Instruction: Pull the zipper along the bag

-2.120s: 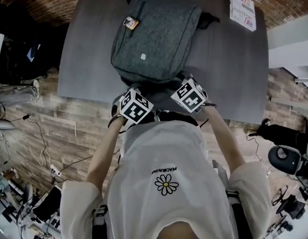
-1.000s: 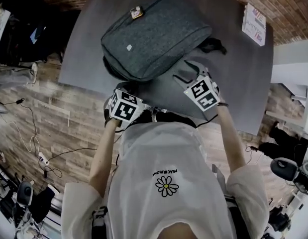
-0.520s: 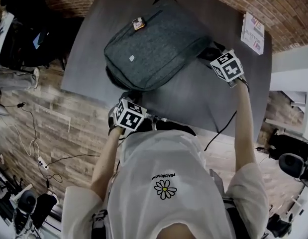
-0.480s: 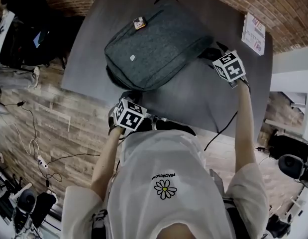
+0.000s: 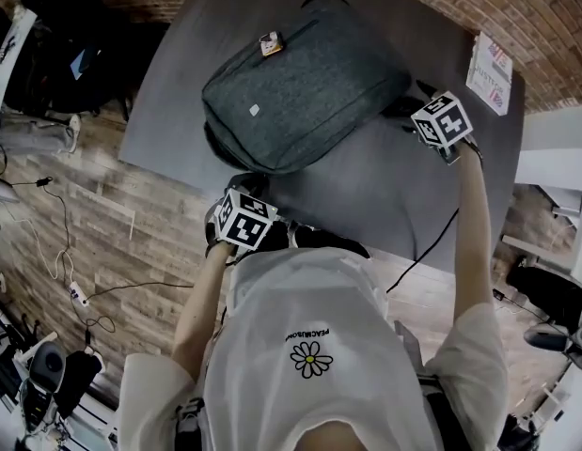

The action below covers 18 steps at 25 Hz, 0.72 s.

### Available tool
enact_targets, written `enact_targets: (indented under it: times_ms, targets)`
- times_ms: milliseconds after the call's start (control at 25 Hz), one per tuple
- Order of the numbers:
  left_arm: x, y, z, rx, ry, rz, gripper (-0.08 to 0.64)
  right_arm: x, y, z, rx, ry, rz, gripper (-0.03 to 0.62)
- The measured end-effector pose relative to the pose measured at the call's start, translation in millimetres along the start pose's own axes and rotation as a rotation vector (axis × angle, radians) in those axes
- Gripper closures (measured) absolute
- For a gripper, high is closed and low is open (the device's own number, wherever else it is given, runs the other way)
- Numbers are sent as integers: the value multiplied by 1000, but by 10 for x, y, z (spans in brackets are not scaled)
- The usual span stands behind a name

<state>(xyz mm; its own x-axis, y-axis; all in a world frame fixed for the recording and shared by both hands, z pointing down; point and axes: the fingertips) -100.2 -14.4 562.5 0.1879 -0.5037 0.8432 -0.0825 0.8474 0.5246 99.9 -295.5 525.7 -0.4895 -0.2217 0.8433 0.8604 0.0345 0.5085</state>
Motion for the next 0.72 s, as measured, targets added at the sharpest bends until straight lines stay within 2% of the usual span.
enact_targets:
  times_ms: [120,200,360,600,720]
  targets:
    - [19,-16,-12,-9,-6,4,548,122,-64,87,-27,-48,20,102]
    - [17,-15,-22,-15,-5,1,548,153,-84,108,-13,-37,13,130]
    - [-12,-2,-39,-11,1,-2,548,191,-116,193,-7,-13,-9,135]
    - [70,-6,-336,75,44,14,548,158,-142,324,-11,-25,-3,172]
    - [104,48,-436,2,41,8,546,139,-151,464,-7,-28,-11,176]
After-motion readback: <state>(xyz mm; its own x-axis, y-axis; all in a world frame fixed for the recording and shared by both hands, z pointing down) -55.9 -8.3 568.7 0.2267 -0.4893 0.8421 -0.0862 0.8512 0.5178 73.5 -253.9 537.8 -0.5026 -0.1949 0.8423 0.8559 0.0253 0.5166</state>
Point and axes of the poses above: the fingertips, and each gripper's own axes: x forward along the fingers, z to its left, y out of its underside, and after that the axes turned 11 degrees about -x, right-handed
